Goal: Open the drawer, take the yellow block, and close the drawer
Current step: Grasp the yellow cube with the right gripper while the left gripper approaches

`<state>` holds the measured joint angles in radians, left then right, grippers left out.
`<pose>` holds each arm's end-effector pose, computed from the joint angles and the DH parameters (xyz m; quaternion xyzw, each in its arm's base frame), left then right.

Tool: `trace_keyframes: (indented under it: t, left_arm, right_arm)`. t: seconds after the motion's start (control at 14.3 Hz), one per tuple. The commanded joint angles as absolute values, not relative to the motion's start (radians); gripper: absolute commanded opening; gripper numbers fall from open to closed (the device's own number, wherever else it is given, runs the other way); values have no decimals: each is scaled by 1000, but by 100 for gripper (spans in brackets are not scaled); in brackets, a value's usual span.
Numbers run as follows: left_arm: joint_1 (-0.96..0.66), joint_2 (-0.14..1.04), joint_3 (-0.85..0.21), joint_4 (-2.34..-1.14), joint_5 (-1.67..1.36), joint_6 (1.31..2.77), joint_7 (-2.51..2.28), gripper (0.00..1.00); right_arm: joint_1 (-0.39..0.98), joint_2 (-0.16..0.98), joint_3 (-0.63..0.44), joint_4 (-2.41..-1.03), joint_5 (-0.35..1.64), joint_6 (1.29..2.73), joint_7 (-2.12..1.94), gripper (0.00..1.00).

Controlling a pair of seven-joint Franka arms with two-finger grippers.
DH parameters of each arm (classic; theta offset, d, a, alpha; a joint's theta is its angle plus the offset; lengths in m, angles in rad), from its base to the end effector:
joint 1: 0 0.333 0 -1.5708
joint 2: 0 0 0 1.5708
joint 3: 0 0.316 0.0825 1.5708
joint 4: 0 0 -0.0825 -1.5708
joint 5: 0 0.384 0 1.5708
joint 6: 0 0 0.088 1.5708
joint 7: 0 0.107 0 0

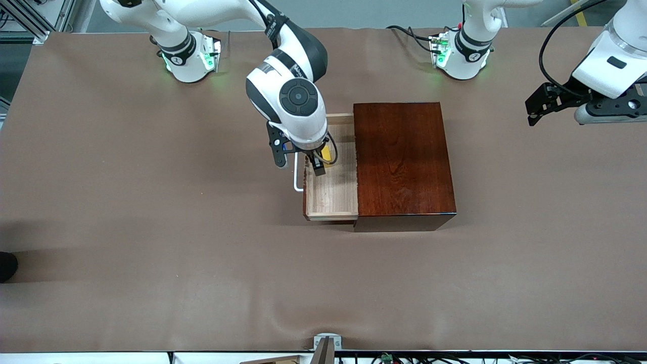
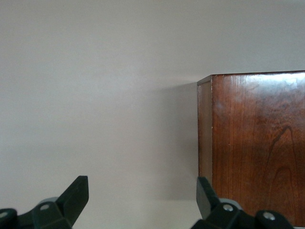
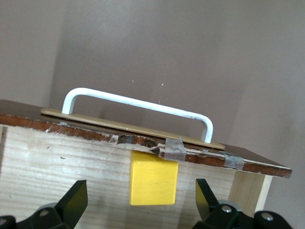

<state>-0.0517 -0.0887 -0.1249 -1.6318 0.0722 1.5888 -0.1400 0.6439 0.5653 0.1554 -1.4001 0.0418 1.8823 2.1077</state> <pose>0.5213 -0.0885 0.6453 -0.9987 0.0180 -0.0288 0.0375 0.5028 0.4924 0.3743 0.7807 -0.6207 -0.0656 0.0309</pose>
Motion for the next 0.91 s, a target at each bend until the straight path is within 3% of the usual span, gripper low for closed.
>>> trace_keyframes:
  t: [0.0, 0.84]
  left_arm:
    - [-43, -95, -165, -1631, 78, 1574, -127, 100]
    - [-66, -20, -323, -1626, 97, 1582, -207, 100]
  right_arm:
    - [661, 595, 147, -1374, 54, 1902, 2163, 100]
    - [698, 638, 147, -1404, 54, 1937, 2204, 100]
